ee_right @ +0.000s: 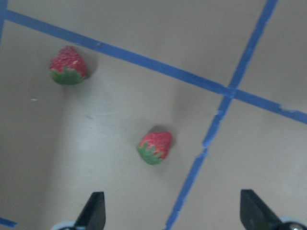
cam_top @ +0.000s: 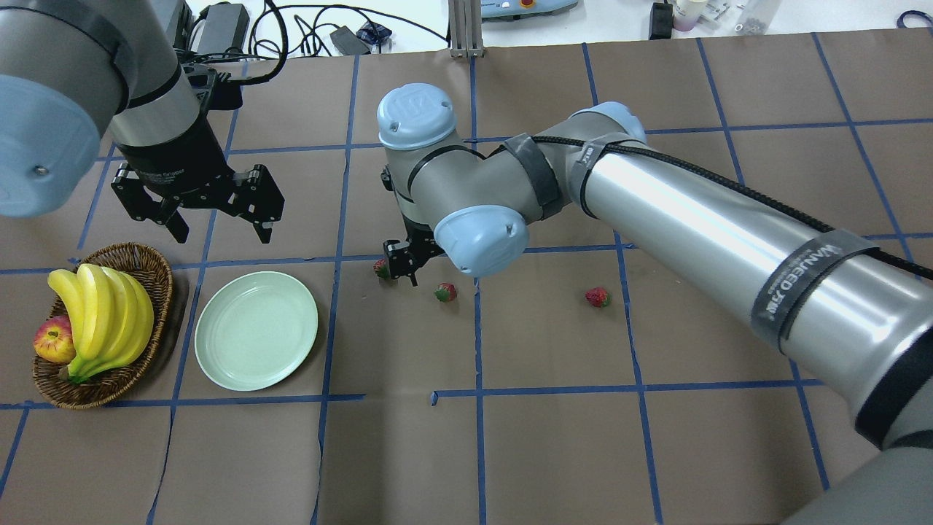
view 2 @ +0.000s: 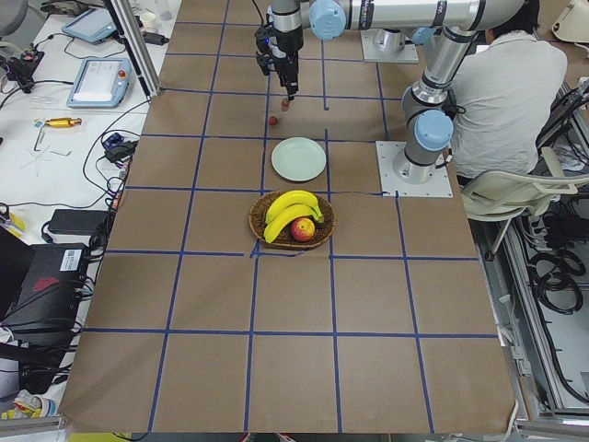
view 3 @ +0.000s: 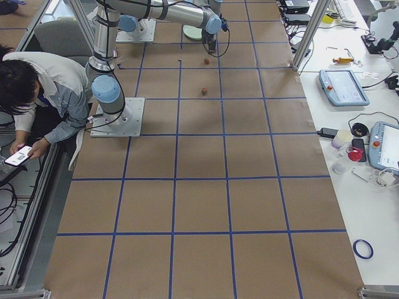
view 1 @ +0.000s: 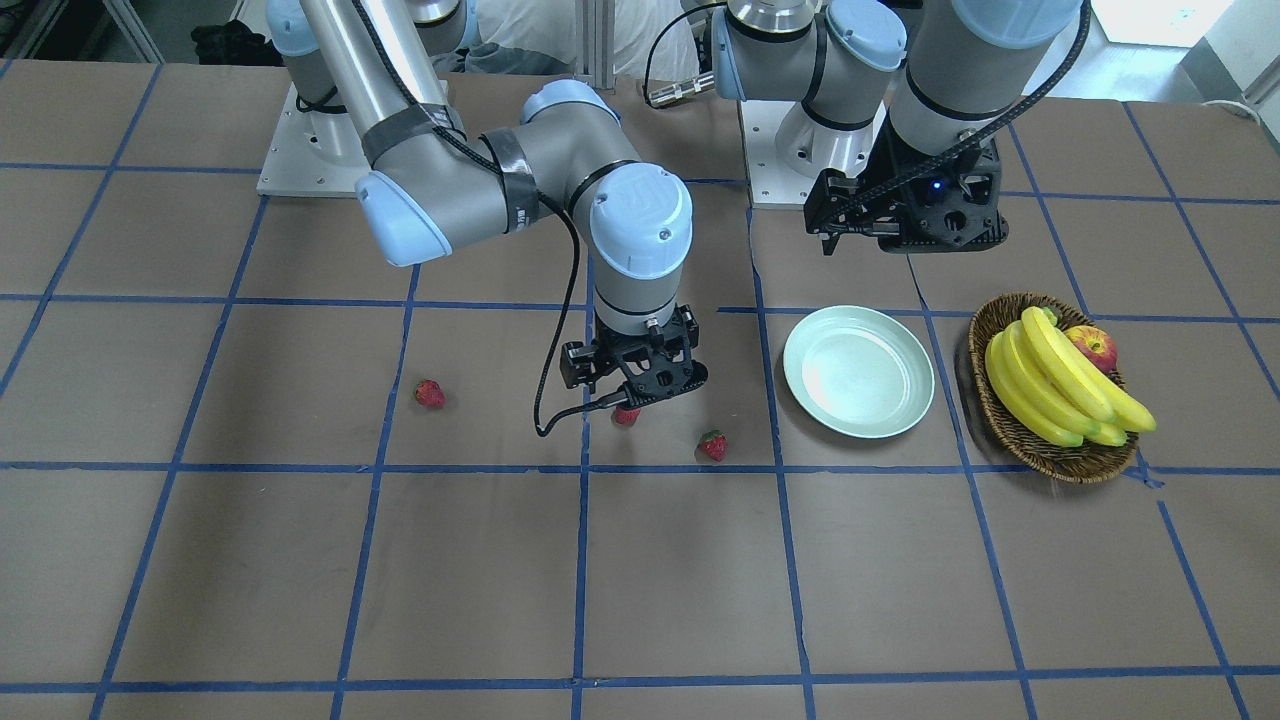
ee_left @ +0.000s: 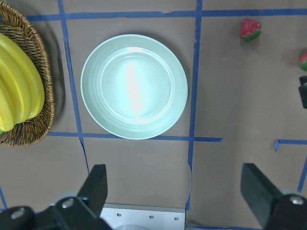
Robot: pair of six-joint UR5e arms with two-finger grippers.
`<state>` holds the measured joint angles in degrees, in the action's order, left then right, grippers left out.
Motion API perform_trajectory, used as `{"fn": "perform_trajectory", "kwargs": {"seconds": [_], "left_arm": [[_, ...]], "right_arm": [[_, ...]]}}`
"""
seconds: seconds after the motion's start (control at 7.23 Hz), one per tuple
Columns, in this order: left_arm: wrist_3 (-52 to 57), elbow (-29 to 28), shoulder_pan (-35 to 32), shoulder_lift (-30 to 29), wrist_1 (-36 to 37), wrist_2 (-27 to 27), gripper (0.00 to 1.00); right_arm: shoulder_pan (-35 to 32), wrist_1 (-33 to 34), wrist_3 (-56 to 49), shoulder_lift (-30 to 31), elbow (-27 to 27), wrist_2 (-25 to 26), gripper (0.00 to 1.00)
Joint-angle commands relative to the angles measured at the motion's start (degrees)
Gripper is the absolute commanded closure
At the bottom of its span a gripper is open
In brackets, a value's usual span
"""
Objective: Collect all strawberries into plate
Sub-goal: 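Move the right gripper to the farthest strawberry and grasp it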
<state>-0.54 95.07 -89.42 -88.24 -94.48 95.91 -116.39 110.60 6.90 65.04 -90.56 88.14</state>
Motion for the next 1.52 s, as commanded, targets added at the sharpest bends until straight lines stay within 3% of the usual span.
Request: {"fn": "perform_trajectory", "kwargs": {"seconds": [0.0,0.28,0.55,0.69,1.11,1.38], "left_arm": [[0.0,0.0,0.0,0.0,-0.1,0.1,0.00],[-0.3,0.1,-0.1,0.0,-0.1,0.1,0.00],[-0.3,0.2,-0.2,0.0,-0.2,0.0,0.00],[-0.3,0.2,-0.2,-0.1,-0.2,-0.1,0.00],[-0.4,0.3,-0.4,-0.2,-0.3,-0.5,0.00],[-0.4,0.3,-0.4,-0.2,-0.4,-0.5,0.00]], "right_arm": [[7.6,-8.8,-10.3,5.1,-0.1,1.9,0.00],[15.5,-11.2,-17.6,6.3,-1.5,1.9,0.00],[21.1,-10.7,-30.1,6.4,-7.0,2.9,0.00],[21.3,-9.1,-33.6,6.3,-9.8,6.0,0.00],[19.2,2.2,-33.5,5.7,-18.8,5.6,0.00],[18.7,5.2,-33.7,4.9,-19.6,3.7,0.00]]}}
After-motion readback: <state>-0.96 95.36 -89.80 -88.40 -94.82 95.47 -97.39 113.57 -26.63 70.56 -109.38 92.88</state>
